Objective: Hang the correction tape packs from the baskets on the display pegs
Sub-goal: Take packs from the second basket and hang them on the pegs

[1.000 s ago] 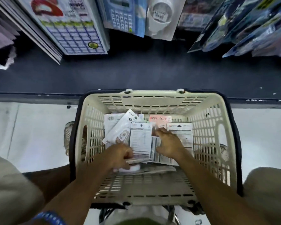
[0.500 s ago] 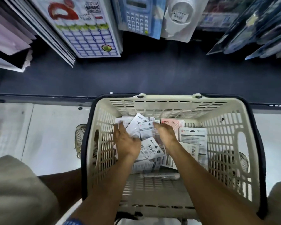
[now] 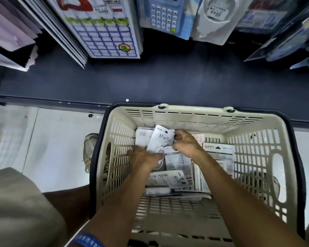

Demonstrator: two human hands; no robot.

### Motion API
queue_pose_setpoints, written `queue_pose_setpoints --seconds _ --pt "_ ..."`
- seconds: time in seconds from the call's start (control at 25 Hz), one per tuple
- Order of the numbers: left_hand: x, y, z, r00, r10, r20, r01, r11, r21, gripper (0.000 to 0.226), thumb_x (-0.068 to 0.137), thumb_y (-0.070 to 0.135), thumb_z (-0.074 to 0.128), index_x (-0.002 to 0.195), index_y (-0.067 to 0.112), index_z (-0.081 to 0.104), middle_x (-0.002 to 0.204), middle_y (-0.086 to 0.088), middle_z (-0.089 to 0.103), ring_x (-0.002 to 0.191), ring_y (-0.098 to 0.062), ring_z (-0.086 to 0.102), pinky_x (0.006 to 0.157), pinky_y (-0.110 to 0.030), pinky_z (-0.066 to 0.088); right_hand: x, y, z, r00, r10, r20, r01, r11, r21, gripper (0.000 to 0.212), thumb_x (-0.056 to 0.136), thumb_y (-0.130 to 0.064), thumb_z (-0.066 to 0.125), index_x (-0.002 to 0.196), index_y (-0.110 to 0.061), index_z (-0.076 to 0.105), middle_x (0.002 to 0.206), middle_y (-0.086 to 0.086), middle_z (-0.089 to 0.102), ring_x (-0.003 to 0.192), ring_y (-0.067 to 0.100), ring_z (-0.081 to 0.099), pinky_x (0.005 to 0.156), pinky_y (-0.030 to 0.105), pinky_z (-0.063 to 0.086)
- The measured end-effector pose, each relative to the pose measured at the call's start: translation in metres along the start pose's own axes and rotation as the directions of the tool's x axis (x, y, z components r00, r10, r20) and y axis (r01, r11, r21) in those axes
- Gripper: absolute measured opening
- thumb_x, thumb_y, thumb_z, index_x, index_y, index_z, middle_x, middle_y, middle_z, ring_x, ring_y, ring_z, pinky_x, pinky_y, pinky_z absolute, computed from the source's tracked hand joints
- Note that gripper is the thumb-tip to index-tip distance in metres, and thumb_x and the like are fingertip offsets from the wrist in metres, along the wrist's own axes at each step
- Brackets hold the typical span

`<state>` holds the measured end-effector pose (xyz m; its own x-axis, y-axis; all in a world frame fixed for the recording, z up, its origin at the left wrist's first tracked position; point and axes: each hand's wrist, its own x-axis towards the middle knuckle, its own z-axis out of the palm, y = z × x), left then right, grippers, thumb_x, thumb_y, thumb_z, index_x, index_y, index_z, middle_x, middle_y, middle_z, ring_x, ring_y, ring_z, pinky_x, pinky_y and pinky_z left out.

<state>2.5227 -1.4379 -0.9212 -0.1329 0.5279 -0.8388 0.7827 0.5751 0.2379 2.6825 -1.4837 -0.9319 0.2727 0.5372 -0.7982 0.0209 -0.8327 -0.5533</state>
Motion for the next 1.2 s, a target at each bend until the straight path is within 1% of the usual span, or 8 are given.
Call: queue_pose_setpoints --seconds 0.16,0.24,0.4,0.6,0.68,0.84,1.0,1.2 --pt "0.001 -0.003 0.006 0.968 0.251 -0.023 -0.227 0.907 0.355 0.084 0.073 0.050 0.081 0.142 0.030 0.038 0.149 -0.012 0.031 0.136 -0.035 0.038 0.110 -0.053 0.041 0.000 0.010 -0.005 0.997 -0.072 -0.019 0.069 0.989 -0.131 0.044 0.077 0.003 0.063 0.109 -0.027 0.066 0.104 -0.005 0.071 0.099 0.018 0.067 0.082 0.031 0.055" --pt "0.003 -0.005 0.009 0.935 0.351 -0.047 -0.322 0.897 0.302 0.091 0.064 0.051 0.089 0.139 0.029 0.041 0.147 -0.010 0.037 0.135 -0.031 0.040 0.110 -0.049 0.041 -0.003 0.022 -0.015 0.998 -0.057 -0.038 0.052 0.992 -0.113 0.032 0.077 0.003 0.063 0.096 -0.022 0.073 0.097 -0.002 0.074 0.090 0.020 0.069 0.075 0.031 0.054" --pt "0.019 -0.006 -0.001 0.952 0.305 -0.008 -0.305 0.952 -0.034 0.117 0.054 0.036 0.099 0.146 0.027 0.027 0.135 -0.008 0.061 0.126 -0.031 0.058 0.104 -0.046 0.051 -0.012 0.041 -0.024 0.996 -0.017 -0.085 0.018 1.000 0.005 0.030 0.081 0.006 0.069 0.091 -0.021 0.075 0.099 -0.002 0.073 0.087 0.017 0.069 0.086 0.036 0.057" --pt "0.031 -0.003 -0.014 0.917 0.207 0.342 -0.305 0.915 0.263 0.089 0.045 0.048 0.098 0.120 0.022 0.058 0.109 0.007 0.070 0.099 -0.017 0.068 0.089 -0.038 0.059 -0.024 0.049 -0.027 0.997 -0.025 -0.075 0.048 0.947 0.318 0.027 0.082 0.011 0.071 0.094 -0.012 0.075 0.115 -0.002 0.073 0.081 0.005 0.070 0.069 0.017 0.056" --pt "0.028 -0.009 -0.008 0.889 0.149 0.434 -0.312 0.889 0.334 0.078 0.042 0.048 0.098 0.107 0.022 0.064 0.098 0.008 0.073 0.091 -0.013 0.068 0.085 -0.035 0.060 -0.028 0.052 -0.034 0.999 -0.032 -0.034 0.041 0.942 0.334 0.018 0.083 0.006 0.072 0.095 -0.006 0.077 0.122 -0.013 0.070 0.088 0.004 0.072 0.071 0.021 0.055" --pt "0.022 -0.005 -0.003 0.883 0.215 0.417 -0.359 0.882 0.306 0.059 0.049 0.039 0.098 0.089 0.029 0.057 0.085 0.011 0.070 0.071 -0.004 0.066 0.045 -0.017 0.053 -0.033 0.059 -0.047 1.000 -0.027 0.008 0.023 0.933 0.358 0.018 0.084 0.000 0.076 0.086 -0.017 0.081 0.120 -0.004 0.073 0.103 0.017 0.070 0.082 0.026 0.054" --pt "0.010 -0.006 -0.018 0.877 0.263 0.402 -0.384 0.887 0.257 0.066 0.040 0.046 0.096 0.087 0.031 0.052 0.091 0.014 0.069 0.077 0.001 0.059 0.056 -0.019 0.044 -0.039 0.057 -0.059 0.999 -0.022 -0.043 0.038 0.908 0.416 0.017 0.090 -0.019 0.071 0.105 -0.018 0.080 0.114 0.000 0.076 0.111 0.023 0.068 0.098 0.038 0.048" --pt "-0.031 -0.003 -0.067 0.828 0.390 0.403 -0.487 0.856 0.172 0.064 0.048 0.027 0.101 0.088 0.030 0.051 0.070 0.021 0.072 0.064 0.009 0.067 0.050 -0.009 0.049 -0.072 0.046 -0.083 0.988 0.034 -0.148 0.046 0.863 0.502 0.024 0.102 -0.027 0.056 0.109 -0.015 0.076 0.106 0.007 0.078 0.092 0.025 0.071 0.083 0.037 0.055"
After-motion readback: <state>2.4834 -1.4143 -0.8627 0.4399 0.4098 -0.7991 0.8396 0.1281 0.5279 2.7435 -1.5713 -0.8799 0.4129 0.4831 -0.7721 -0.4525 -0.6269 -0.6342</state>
